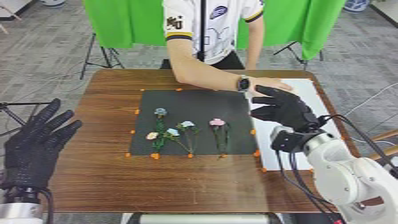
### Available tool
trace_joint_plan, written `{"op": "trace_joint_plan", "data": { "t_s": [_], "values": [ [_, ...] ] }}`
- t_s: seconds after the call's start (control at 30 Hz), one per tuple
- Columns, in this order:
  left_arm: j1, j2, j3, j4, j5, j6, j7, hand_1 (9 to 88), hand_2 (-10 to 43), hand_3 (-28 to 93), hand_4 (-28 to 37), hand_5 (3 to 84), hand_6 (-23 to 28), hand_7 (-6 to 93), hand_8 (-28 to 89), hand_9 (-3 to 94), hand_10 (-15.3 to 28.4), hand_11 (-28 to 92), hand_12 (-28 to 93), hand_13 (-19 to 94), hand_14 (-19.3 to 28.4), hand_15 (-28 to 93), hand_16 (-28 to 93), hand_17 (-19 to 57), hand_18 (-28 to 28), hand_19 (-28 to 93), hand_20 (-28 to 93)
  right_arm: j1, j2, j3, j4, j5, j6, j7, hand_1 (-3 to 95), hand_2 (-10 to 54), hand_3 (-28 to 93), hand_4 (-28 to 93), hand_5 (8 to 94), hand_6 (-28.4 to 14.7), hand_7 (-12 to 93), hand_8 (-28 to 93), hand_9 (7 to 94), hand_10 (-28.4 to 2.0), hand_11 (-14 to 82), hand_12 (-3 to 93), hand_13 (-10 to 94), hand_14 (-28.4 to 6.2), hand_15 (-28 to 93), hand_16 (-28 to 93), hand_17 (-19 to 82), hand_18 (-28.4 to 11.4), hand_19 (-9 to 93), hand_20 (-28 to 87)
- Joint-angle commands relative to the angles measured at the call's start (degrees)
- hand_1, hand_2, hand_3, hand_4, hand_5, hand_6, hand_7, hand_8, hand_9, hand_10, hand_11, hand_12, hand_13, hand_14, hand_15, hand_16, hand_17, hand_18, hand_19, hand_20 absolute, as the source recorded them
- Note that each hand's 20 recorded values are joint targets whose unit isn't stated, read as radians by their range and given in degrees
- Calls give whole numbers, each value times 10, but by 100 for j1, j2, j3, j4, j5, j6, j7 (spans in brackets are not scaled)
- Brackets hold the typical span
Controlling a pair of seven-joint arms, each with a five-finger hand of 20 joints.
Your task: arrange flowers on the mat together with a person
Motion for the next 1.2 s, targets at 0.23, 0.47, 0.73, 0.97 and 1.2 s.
{"op": "trace_joint_plan", "data": {
  "t_s": [0.23, 0.47, 0.73, 0.97, 1.2],
  "values": [
    [160, 91, 6, -31, -89, 51, 87, 201, 77, 752, -271, 333, 57, 86, -78, 305, 150, 167, 121, 200, 218, 422, -48, -93, 168, 357, 160, -26, -62, 48, -33, 20, -112, -72, 302, -33, 766, -265, 533, 28, 154, -130, 540, -144, 146, 147, 497, -154, 458, 119, 136, -244, 533, 142],
    [74, -16, 15, -42, -8, 0, -54, 202, 77, 754, -268, 334, 58, 88, -79, 305, 150, 167, 120, 201, 218, 425, -49, -93, 168, 358, 160, -62, -115, 53, -50, 88, -136, -34, 301, -31, 766, -264, 535, 29, 156, -131, 543, -144, 147, 148, 496, -154, 458, 119, 135, -244, 533, 143],
    [92, -94, 5, -55, 51, -13, -102, 204, 78, 752, -266, 334, 58, 90, -79, 304, 150, 169, 120, 201, 218, 425, -50, -93, 168, 359, 160, -75, -107, 58, -62, 74, -120, -39, 302, -28, 766, -264, 538, 28, 156, -131, 544, -145, 146, 147, 496, -154, 459, 119, 133, -244, 532, 143],
    [77, -19, 32, -46, 9, 12, -76, 206, 77, 753, -265, 334, 59, 88, -80, 305, 151, 170, 120, 201, 218, 425, -51, -92, 168, 359, 160, -42, -98, 47, -65, 69, -81, -49, 301, -27, 767, -262, 538, 28, 156, -132, 544, -144, 146, 147, 496, -154, 460, 119, 133, -244, 532, 144],
    [67, -44, 18, -53, 26, 18, -109, 206, 78, 753, -264, 335, 60, 88, -79, 305, 151, 170, 119, 201, 219, 426, -51, -92, 168, 360, 160, -40, -132, 32, -64, 64, -88, -4, 301, -27, 768, -262, 539, 28, 156, -132, 545, -144, 147, 148, 496, -153, 460, 119, 132, -244, 532, 145]
  ]
}}
